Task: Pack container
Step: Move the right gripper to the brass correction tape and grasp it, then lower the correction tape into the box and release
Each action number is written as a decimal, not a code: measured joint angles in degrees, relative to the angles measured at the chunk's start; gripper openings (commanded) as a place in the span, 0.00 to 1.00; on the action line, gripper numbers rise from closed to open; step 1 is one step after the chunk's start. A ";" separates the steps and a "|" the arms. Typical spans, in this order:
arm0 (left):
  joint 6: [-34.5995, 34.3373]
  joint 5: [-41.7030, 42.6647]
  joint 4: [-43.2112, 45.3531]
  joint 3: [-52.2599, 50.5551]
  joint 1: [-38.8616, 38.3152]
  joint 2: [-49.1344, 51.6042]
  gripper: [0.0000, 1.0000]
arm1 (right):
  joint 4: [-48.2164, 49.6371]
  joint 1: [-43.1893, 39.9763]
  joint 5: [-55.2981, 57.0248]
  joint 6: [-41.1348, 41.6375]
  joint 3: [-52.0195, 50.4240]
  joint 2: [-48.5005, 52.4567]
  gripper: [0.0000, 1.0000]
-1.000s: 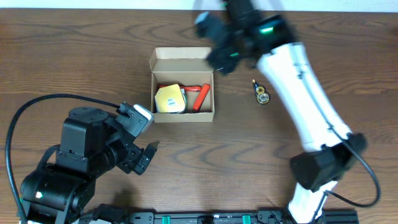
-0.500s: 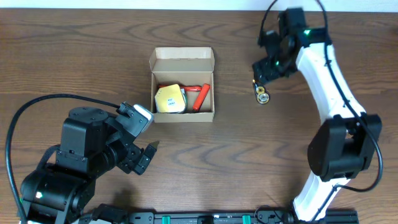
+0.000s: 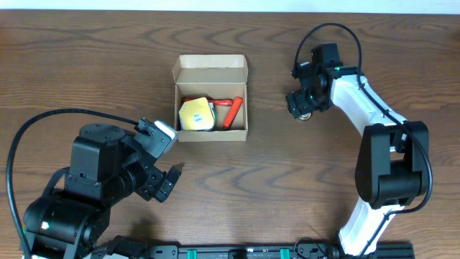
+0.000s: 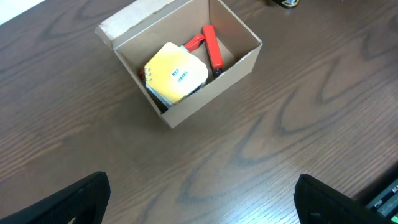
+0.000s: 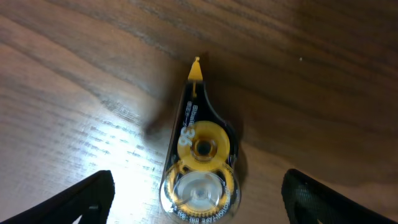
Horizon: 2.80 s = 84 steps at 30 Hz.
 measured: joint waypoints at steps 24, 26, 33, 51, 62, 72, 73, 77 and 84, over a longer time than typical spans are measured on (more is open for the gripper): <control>0.00 0.00 0.00 0.00 0.00 0.00 0.95 | 5.95 0.66 0.00 0.07 -1.64 2.08 0.78; 0.00 0.00 0.00 0.00 0.00 0.00 0.95 | 5.97 0.66 0.00 0.26 -1.64 2.38 0.77; 0.00 0.00 0.00 0.00 0.00 0.00 0.95 | 5.49 0.66 -0.61 1.64 -1.57 3.50 0.56; 0.00 0.00 -0.04 0.00 0.00 0.00 0.95 | -7.13 1.14 -10.05 13.64 9.60 3.37 0.29; 0.00 0.00 0.00 0.00 0.00 0.00 0.95 | -8.96 15.06 -9.77 21.77 21.57 -7.91 0.29; 0.00 0.00 0.00 0.00 0.00 0.00 0.95 | -8.22 28.00 -0.55 31.01 21.66 -2.84 0.24; 0.00 0.00 0.00 0.00 0.00 0.00 0.95 | -8.31 28.70 0.52 31.89 21.62 -1.77 0.24; 0.00 0.00 0.00 0.00 0.00 0.00 0.95 | -8.76 30.18 3.41 34.18 21.46 1.09 0.25; 0.00 0.00 -0.02 0.00 0.00 0.00 0.95 | -9.53 30.34 5.64 36.28 21.07 1.66 0.70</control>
